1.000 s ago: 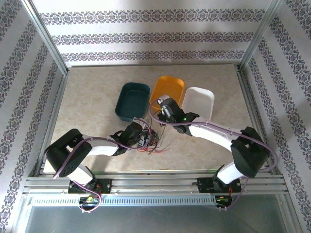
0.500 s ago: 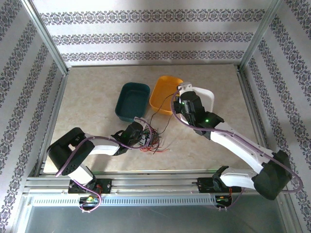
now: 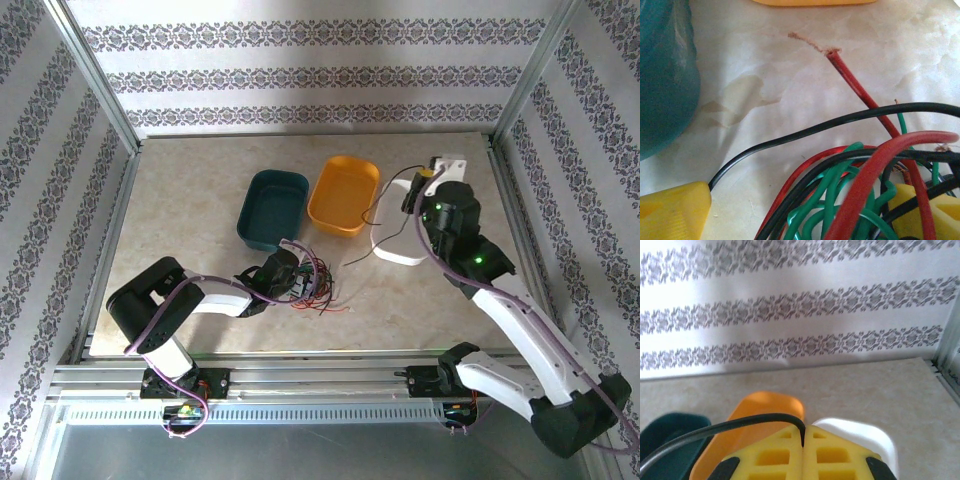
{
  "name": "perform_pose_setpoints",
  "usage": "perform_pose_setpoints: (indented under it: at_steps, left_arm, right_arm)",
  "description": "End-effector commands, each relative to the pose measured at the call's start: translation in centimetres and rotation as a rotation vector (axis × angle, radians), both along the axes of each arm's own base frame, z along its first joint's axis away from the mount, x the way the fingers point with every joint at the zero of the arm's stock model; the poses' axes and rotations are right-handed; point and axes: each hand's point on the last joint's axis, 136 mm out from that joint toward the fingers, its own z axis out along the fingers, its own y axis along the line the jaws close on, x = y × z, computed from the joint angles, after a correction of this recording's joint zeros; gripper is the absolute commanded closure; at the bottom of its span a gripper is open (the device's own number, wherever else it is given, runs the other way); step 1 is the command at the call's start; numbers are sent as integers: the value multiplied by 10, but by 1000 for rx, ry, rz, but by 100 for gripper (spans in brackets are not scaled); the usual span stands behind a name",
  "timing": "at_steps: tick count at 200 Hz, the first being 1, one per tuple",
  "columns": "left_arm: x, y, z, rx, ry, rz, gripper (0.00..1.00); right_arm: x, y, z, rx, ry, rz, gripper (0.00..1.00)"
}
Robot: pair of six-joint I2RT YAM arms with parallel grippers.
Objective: Untangle the cables
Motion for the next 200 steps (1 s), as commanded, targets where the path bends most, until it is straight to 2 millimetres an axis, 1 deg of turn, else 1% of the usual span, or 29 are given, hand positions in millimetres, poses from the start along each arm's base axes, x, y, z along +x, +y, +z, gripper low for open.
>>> perform_pose_setpoints:
  at_steps: [1,32,63,80,102,128,164,200]
  left_arm:
    - [-18,12,-34,102,94,-15,7]
    - [-21,9,-33,80,79,-37,0]
    - [-22,10,-32,81,73,-33,0]
    - [-21,10,-32,87,76,-30,0]
    - [-20,11,-33,96,82,-21,0]
    - [-20,10,-31,90,70,-30,0]
    - [-20,9,-28,90,71,-30,1]
    - [-18,7,-27,108,88,-30,1]
  right_arm:
    - [-4,-12,36,99,-79,2,100]
    - [0,-27,48,111,-92,-13,100]
    - [5,-40,59,114,-112,-36,100]
    - [11,-49,60,110,-110,-63,100]
    - [22,-60,54,100,-92,-111,100]
    - [35,-75,37,67,-47,-196,100]
    - [46,-96,0,-4,39,-335,100]
    - [55,-108,-34,-77,130,-420,100]
